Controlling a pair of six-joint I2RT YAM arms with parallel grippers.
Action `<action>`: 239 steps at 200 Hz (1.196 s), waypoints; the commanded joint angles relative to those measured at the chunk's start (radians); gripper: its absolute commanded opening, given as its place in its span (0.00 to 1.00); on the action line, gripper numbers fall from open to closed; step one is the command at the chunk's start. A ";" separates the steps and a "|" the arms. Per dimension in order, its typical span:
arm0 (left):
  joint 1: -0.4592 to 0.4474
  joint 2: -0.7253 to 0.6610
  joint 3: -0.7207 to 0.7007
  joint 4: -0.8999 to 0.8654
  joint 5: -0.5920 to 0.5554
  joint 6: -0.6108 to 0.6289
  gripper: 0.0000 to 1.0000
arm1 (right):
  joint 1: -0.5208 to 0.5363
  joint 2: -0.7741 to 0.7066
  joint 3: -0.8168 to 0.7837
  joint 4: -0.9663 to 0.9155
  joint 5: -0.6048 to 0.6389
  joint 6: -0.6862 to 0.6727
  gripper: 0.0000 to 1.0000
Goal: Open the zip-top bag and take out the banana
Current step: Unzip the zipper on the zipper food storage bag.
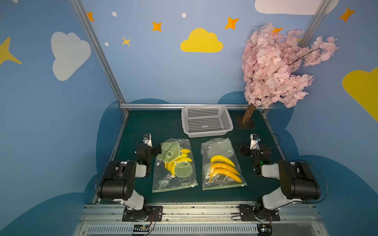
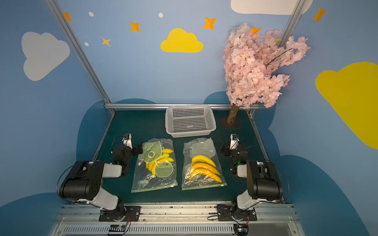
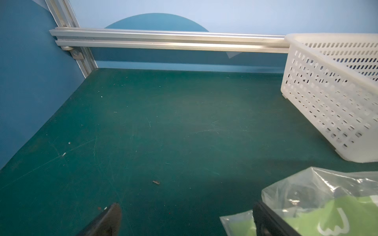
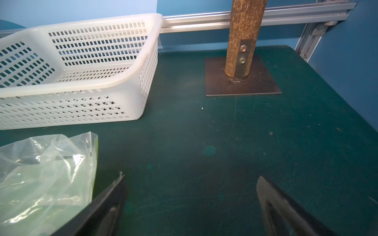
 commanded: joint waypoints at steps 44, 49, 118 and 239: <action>0.001 0.009 -0.001 0.016 -0.009 0.002 1.00 | 0.006 -0.001 0.014 -0.004 -0.004 -0.002 0.99; 0.001 0.008 -0.001 0.016 -0.009 0.002 1.00 | 0.005 0.000 0.014 -0.004 -0.006 -0.002 0.99; -0.002 0.004 -0.002 0.023 -0.024 0.001 1.00 | -0.018 -0.024 -0.002 0.009 0.010 0.036 0.95; -0.696 -0.374 0.441 -1.010 0.197 0.361 1.00 | -0.109 -0.669 0.009 -1.068 -0.212 0.467 0.75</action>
